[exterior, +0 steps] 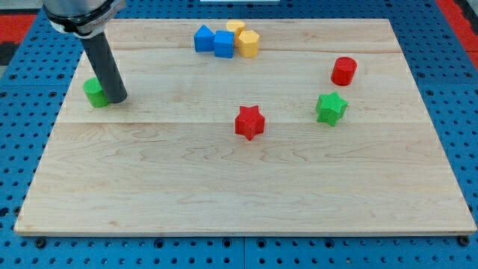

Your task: Keep the green star to the right of the red star

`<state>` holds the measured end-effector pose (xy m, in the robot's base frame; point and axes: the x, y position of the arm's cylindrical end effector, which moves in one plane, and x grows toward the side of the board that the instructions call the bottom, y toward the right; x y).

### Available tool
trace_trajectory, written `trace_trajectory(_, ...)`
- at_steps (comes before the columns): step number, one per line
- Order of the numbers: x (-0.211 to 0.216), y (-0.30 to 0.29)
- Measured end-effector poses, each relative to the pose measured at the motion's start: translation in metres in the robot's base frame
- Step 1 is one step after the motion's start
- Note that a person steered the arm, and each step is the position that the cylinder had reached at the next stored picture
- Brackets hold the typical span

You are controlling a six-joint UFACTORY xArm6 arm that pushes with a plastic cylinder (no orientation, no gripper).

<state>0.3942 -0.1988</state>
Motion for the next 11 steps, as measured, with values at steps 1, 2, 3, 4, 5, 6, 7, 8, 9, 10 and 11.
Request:
trace_trajectory(1, 0.001, 0.002)
trace_trajectory(2, 0.011, 0.049)
trace_trajectory(3, -0.005, 0.118)
trace_trajectory(4, -0.003, 0.2)
trace_trajectory(5, 0.012, 0.215)
trace_trajectory(6, 0.009, 0.281)
trace_trajectory(7, -0.007, 0.289)
trace_trajectory(8, -0.037, 0.296)
trace_trajectory(9, -0.008, 0.322)
trace_trajectory(10, 0.015, 0.36)
trace_trajectory(11, 0.036, 0.363)
